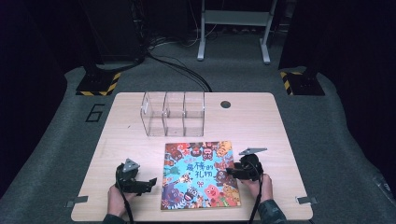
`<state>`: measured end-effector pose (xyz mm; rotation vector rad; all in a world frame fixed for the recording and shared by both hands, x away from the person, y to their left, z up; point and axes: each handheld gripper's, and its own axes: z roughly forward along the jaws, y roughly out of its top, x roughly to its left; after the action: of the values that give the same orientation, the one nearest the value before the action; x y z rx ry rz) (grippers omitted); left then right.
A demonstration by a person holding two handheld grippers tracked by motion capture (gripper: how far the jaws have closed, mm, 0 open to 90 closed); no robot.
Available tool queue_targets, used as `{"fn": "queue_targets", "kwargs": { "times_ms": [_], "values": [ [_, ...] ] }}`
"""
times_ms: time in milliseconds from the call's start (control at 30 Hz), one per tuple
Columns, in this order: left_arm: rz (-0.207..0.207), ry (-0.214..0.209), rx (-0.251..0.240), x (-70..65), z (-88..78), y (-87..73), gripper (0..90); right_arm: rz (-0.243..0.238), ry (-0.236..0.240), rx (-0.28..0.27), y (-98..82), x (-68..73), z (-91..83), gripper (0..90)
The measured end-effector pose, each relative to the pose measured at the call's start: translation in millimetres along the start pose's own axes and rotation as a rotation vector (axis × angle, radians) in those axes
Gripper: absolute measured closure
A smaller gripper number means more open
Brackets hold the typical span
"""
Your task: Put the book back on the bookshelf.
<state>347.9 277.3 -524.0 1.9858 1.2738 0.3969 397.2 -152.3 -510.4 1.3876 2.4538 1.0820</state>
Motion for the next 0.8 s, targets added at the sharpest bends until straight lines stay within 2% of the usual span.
{"fn": "queue_targets", "kwargs": {
  "times_ms": [33,67,100,200,233,300,333,367,400,433,500,533,567,633,667,800],
  "values": [
    [0.009,0.004,0.001,-0.6,1.9,0.4,3.6,0.0,-0.001,0.0,0.2,0.2,0.1,50.0],
    [-0.001,0.01,-0.003,-3.3,4.5,0.7,2.4,0.013,-0.001,0.015,0.7,1.2,-0.5,50.0],
    [0.019,0.013,0.002,-4.2,6.2,1.6,2.4,0.013,-0.001,0.015,0.7,1.2,-0.5,50.0],
    [0.022,0.034,0.001,-7.8,10.7,4.2,1.6,0.0,0.003,0.025,3.2,-1.1,-0.1,49.3],
    [0.023,0.032,0.008,-9.1,12.0,5.4,0.8,0.003,0.005,0.025,3.7,-1.2,0.2,48.1],
    [0.067,0.046,0.028,-11.0,14.4,7.1,0.0,0.003,0.015,0.029,4.9,-1.1,1.0,41.6],
    [0.053,0.047,0.011,-13.3,16.6,7.0,0.0,0.011,0.018,0.031,5.4,-0.7,1.4,40.0],
    [0.059,0.059,0.006,-15.0,18.1,6.9,0.0,0.023,0.032,0.041,7.7,-2.2,1.6,35.9],
    [0.073,0.07,0.013,-15.5,18.2,6.9,0.0,0.023,0.032,0.041,7.7,-2.2,1.6,35.9],
    [0.067,0.072,-0.007,-15.4,19.2,5.9,0.0,0.01,0.031,0.027,9.0,-4.5,2.1,35.1],
    [0.069,0.077,-0.014,-15.7,19.6,5.4,0.0,0.025,0.031,0.048,13.3,-6.6,0.7,30.7],
    [0.07,0.076,-0.014,-15.6,19.6,5.3,0.0,0.014,0.036,0.059,15.2,-8.1,-0.1,28.7],
    [0.073,0.073,-0.013,-15.9,19.7,5.2,0.0,0.013,0.049,0.083,20.0,-10.1,0.3,21.1],
    [0.078,0.077,-0.01,-16.2,19.9,5.1,0.0,0.016,0.056,0.096,23.0,-11.2,1.1,21.0],
    [0.079,0.079,-0.008,-16.3,19.8,5.2,0.0,0.019,0.065,0.12,28.8,-12.4,3.6,19.2],
    [0.09,0.084,0.003,-16.3,19.4,5.3,0.1,0.018,0.058,0.148,36.1,-10.7,8.9,19.0]
  ]
}}
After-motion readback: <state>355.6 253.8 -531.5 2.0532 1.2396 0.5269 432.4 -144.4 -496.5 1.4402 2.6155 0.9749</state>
